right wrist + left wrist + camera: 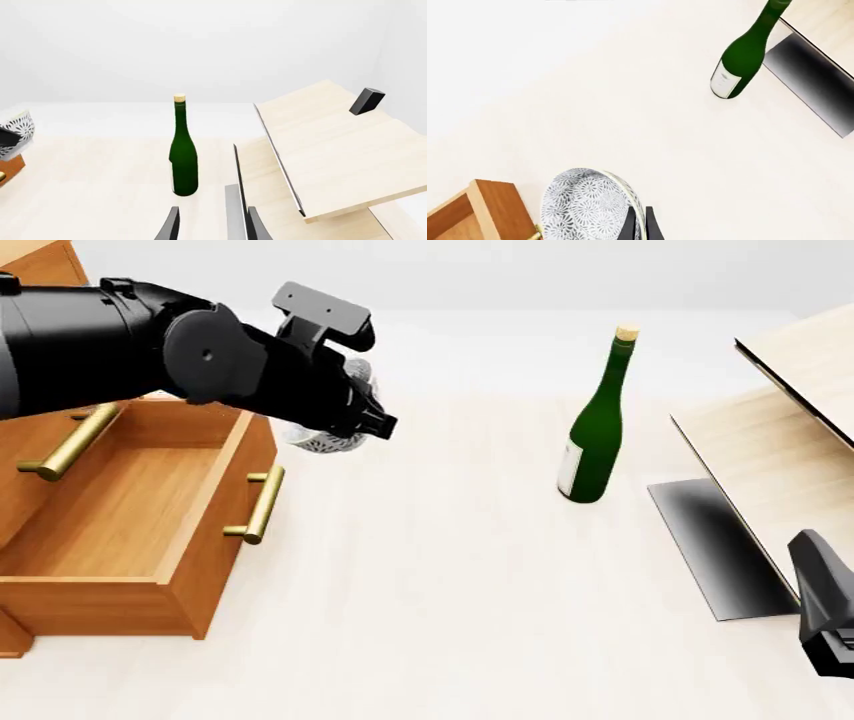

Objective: Put the bowl in the bottom drawer of the cabinet.

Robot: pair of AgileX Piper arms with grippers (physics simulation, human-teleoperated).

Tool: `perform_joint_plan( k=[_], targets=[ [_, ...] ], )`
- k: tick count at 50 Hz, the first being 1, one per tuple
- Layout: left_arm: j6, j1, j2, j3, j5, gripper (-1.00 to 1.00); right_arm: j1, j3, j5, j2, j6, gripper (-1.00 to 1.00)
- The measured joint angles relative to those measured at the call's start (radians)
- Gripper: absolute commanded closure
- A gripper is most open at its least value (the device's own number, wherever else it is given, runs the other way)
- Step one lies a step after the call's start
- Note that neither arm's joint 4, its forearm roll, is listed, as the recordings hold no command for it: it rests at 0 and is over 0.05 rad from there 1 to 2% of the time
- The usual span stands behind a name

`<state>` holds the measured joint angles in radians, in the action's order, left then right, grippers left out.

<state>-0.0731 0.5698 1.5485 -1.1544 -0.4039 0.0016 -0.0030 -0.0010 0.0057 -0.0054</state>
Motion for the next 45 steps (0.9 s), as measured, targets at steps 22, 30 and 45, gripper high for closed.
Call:
perform_joint_plan(
  k=[22,30,45],
  targets=[
    [0.022,-0.080,-0.140,0.109,-0.001,1.00,0.000,0.000,0.000,0.000,0.000,-1.00],
    [0.028,-0.111,-0.181,0.148,0.001,1.00,0.000,0.000,0.000,0.000,0.000,-1.00],
    [0.031,-0.187,-0.261,0.215,0.000,1.00,0.000,0.000,0.000,0.000,0.000,-1.00]
  ],
)
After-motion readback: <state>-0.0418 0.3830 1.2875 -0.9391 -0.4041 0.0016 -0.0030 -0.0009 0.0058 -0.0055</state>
